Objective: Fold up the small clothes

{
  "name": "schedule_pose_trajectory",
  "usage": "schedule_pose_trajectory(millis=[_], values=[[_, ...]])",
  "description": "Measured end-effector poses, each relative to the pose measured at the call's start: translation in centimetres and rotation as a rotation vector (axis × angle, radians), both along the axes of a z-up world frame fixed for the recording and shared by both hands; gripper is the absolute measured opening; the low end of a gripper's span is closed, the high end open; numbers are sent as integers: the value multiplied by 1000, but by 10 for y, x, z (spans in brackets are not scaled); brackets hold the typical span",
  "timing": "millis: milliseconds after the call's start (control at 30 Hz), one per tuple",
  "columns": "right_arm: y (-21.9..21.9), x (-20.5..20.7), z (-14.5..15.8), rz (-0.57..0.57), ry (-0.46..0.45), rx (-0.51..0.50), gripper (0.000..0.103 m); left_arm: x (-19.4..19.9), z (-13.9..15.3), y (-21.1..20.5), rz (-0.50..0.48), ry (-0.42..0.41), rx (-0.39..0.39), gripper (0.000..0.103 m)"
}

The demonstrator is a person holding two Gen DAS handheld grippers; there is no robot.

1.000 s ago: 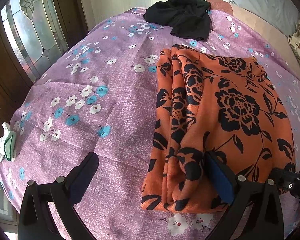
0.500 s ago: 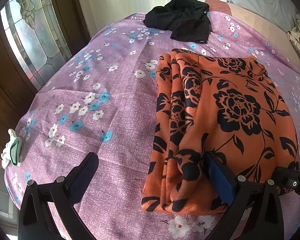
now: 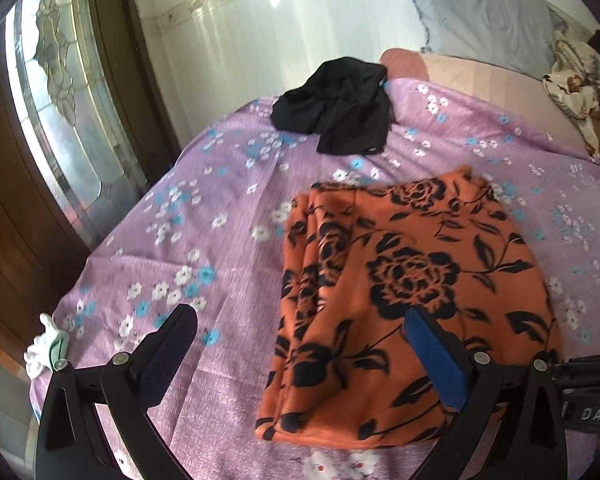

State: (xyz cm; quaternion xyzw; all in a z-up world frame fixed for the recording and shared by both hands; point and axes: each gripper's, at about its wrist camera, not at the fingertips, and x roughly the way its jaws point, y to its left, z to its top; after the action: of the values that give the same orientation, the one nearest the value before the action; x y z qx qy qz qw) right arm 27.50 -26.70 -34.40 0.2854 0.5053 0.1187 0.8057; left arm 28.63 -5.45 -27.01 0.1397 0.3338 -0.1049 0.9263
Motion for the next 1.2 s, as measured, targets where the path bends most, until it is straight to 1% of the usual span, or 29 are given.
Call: schedule_pose_trajectory(millis=[133, 300, 767, 833, 933, 967, 1000, 1033, 1100, 1167, 1200], values=[[0, 0, 0, 3, 0, 1, 14, 0, 0, -9, -17, 1, 5, 103], [-1, -1, 0, 5, -2, 2, 14, -5, 1, -15, -31, -17, 10, 103], [-1, 0, 2, 14, -5, 3, 14, -7, 0, -18, -43, -17, 18, 103], [-3, 0, 3, 18, -5, 15, 14, -6, -1, -17, -40, -13, 18, 103], [-11, -2, 11, 15, -31, 42, 14, -4, -1, -13, -30, -7, 19, 103], [-14, -2, 14, 6, -48, 40, 14, -2, -2, -11, -27, -2, 20, 103], [-19, -4, 21, -21, -80, 17, 14, 1, -2, -9, -22, 2, 22, 103], [-23, -5, 24, -44, -97, -8, 14, 4, -3, -7, -11, 9, 25, 103], [-31, -4, 23, -84, -95, -26, 14, 16, -7, 1, 27, 43, 29, 103], [-35, 0, 13, -100, -63, 10, 14, 32, -18, 9, 67, 121, 31, 103], [-35, 2, 8, -105, -49, 25, 14, 40, -25, 12, 78, 175, 37, 103]])
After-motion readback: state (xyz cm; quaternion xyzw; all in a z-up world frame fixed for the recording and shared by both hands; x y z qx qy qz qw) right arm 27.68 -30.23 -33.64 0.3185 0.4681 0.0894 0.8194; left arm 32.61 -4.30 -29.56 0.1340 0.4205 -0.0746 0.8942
